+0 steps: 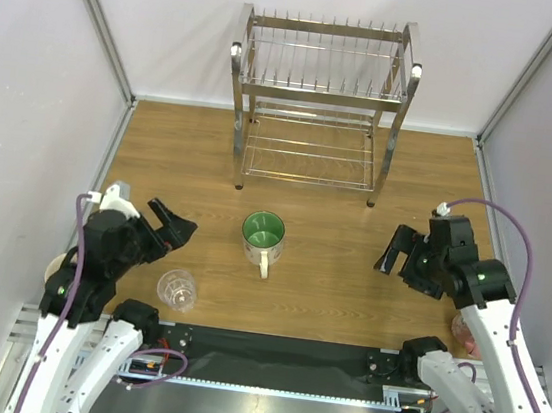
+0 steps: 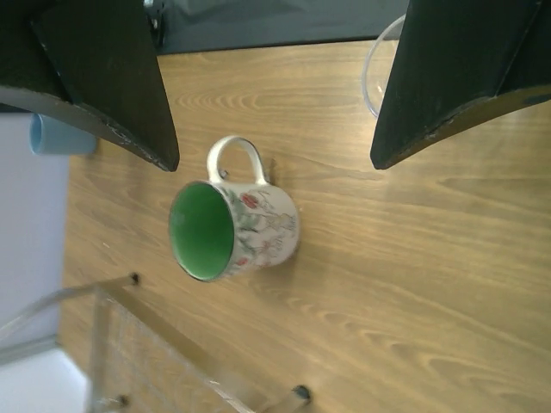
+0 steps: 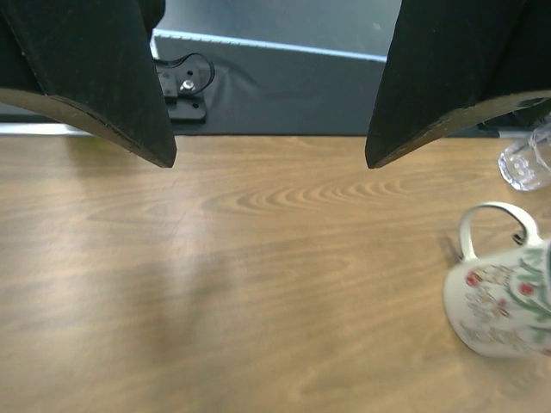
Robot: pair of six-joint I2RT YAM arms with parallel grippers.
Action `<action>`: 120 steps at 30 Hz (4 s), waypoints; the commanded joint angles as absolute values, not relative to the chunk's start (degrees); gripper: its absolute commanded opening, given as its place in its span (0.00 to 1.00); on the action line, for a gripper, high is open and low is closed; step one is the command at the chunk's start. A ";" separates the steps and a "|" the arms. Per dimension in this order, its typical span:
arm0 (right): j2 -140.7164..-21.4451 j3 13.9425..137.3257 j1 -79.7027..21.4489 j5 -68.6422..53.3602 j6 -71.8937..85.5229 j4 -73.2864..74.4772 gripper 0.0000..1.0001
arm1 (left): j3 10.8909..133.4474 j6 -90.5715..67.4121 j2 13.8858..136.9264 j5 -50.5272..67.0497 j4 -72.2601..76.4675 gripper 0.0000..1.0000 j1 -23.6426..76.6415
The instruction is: Load the cups into the dish rack
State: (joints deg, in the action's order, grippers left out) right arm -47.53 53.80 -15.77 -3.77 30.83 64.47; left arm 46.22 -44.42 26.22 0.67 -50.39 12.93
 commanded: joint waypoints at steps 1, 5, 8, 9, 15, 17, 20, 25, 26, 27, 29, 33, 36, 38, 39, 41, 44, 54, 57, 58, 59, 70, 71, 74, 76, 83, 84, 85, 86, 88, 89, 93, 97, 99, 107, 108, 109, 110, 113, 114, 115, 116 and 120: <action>-49.13 58.09 -15.47 -0.09 27.42 66.09 1.00 | 48.16 -40.54 21.37 6.20 -48.39 1.00 12.57; -50.80 61.51 -15.47 -0.09 24.79 68.02 1.00 | 45.45 -43.05 12.59 11.52 -43.15 1.00 12.57; -50.72 62.41 -15.47 -2.19 24.35 68.03 1.00 | 41.59 -48.76 11.16 10.37 -45.52 1.00 12.57; -50.19 60.66 -15.47 -5.42 24.00 66.29 1.00 | 40.35 -51.30 11.16 10.63 -45.79 1.00 12.57; -46.93 56.17 -14.85 -13.08 24.34 61.89 1.00 | 41.04 -47.92 13.09 9.24 -46.39 1.00 12.57; -47.89 54.85 -14.85 -13.44 25.22 61.09 1.00 | 43.93 -44.75 14.32 8.09 -47.90 1.00 12.66; -50.00 55.55 -14.85 -14.76 25.66 61.78 1.00 | 47.45 -39.48 20.20 8.25 -51.85 1.00 12.66; -53.43 57.74 -14.77 -11.61 23.04 62.31 1.00 | 49.04 -35.95 27.31 9.93 -50.72 0.88 12.66; -54.57 58.96 -14.85 -11.34 22.68 62.66 1.00 | 48.96 -35.69 28.38 10.28 -50.02 0.88 12.74; -56.23 59.32 -14.94 -11.25 22.50 63.28 1.00 | 48.87 -35.42 29.69 10.54 -48.27 0.88 13.18; -57.48 59.68 -14.85 -11.51 22.24 63.72 1.00 | 49.57 -35.51 33.55 9.94 -46.50 0.88 14.76; -58.01 60.47 -14.85 -12.13 21.27 63.63 1.00 | 54.13 -36.21 41.73 -3.54 -43.15 0.90 28.16; -58.36 62.22 -14.85 -14.67 20.48 63.81 0.99 | 60.10 -35.69 51.37 -10.88 -46.04 0.91 36.35; -58.62 63.28 -14.85 -15.38 20.83 63.98 1.00 | 64.40 -35.60 55.53 -15.11 -47.63 0.88 39.36; -58.62 63.54 -14.85 -15.55 20.92 64.07 1.00 | 65.55 -35.77 59.46 -15.73 -48.07 0.86 42.07; -58.71 63.81 -14.85 -15.64 21.27 64.16 1.00 | 68.20 -35.68 62.91 -17.40 -47.47 0.86 45.94; -57.83 62.84 -14.94 -15.38 21.80 64.16 1.00 | 71.27 -36.21 68.63 -17.23 -46.32 0.84 47.37; -55.11 61.34 -14.85 -15.56 24.17 64.34 0.99 | 82.79 -45.43 83.22 -22.33 -57.03 0.79 47.46; -55.46 61.96 -14.85 -15.56 24.35 64.77 0.98 | 82.88 -47.10 84.81 -22.23 -58.53 0.79 47.29; -55.46 61.96 -14.85 -15.47 24.52 64.86 0.98 | 82.79 -47.46 84.99 -22.15 -58.80 0.79 47.20; -55.46 61.96 -14.85 -15.56 24.70 64.78 0.98 | 82.36 -47.98 85.08 -21.80 -58.62 0.79 47.20; -55.55 61.70 -14.85 -16.43 25.31 64.25 0.98 | 74.36 -51.15 85.43 -15.21 -54.76 0.75 42.19; -55.55 61.61 -14.85 -16.52 25.40 64.25 0.98 | 74.09 -51.59 85.95 -15.12 -54.67 0.75 42.01; -55.28 61.26 -14.85 -16.00 25.66 63.72 0.98 | 74.18 -51.94 86.48 -16.43 -54.58 0.73 41.75; -54.93 60.47 -14.85 -15.91 25.84 63.20 0.98 | 74.35 -51.77 86.83 -16.70 -54.75 0.74 41.66; -53.27 58.45 -14.85 -16.00 27.16 62.58 0.98 | 73.13 -51.60 89.73 -16.00 -55.12 0.71 41.40; -52.83 58.10 -14.85 -16.08 27.42 62.23 0.98 | 72.69 -51.59 90.00 -15.91 -54.76 0.70 41.40; -52.13 57.14 -14.85 -16.35 27.60 61.97 0.98 | 72.42 -51.68 90.35 -16.00 -54.67 0.70 41.31; -51.77 56.61 -14.77 -16.43 27.77 61.18 0.98 | 71.90 -51.24 90.61 -15.74 -54.15 0.70 41.05; -51.15 55.73 -14.85 -17.13 28.74 60.65 0.98 | 71.63 -50.89 91.92 -15.12 -53.88 0.65 40.96; -50.98 55.29 -14.85 -17.31 29.18 60.21 0.98 | 71.28 -50.19 92.28 -14.94 -53.18 0.63 40.70; -50.98 55.46 -14.85 -17.84 30.06 60.03 0.98 | 70.84 -49.04 93.60 -14.85 -51.42 0.44 40.69; -51.15 55.72 -14.94 -19.94 29.79 58.72 1.00 | 71.27 -48.43 94.31 -14.68 -50.36 0.28 40.61; -50.89 55.37 -15.12 -22.40 30.14 57.31 1.00 | 71.89 -47.99 94.13 -13.89 -50.01 0.10 40.52; -47.03 53.00 -15.12 -34.44 36.37 47.14 1.00 | 74.09 -46.59 88.08 -9.68 -47.13 0.00 40.52; -46.33 52.48 -15.12 -35.41 37.34 45.37 1.00 | 73.83 -46.15 86.76 -8.80 -46.07 0.00 40.60; -44.93 51.43 -15.20 -37.07 38.14 42.31 1.00 | 72.87 -45.88 83.18 -7.05 -44.84 0.00 40.69; -44.30 51.24 -15.21 -37.52 39.10 41.41 1.00 | 72.51 -46.05 81.58 -6.25 -42.56 0.00 40.69; -44.12 50.98 -15.03 -41.03 40.78 39.12 0.98 | 71.46 -45.88 74.81 -0.46 -37.73 0.00 40.61; -44.03 51.15 -15.03 -43.57 41.91 38.33 0.95 | 71.37 -45.88 73.32 2.87 -36.14 0.00 40.52; -43.77 51.41 -15.03 -44.72 42.79 36.15 0.92 | 70.93 -46.75 71.91 7.51 -34.47 0.00 40.60; -42.55 51.76 -15.03 -45.61 43.76 34.64 0.91 | 70.58 -47.80 69.02 9.82 -31.06 0.00 40.52; -39.99 53.26 -15.12 -51.76 50.17 25.94 0.90 | 66.28 -53.78 61.71 16.52 -17.25 0.01 40.61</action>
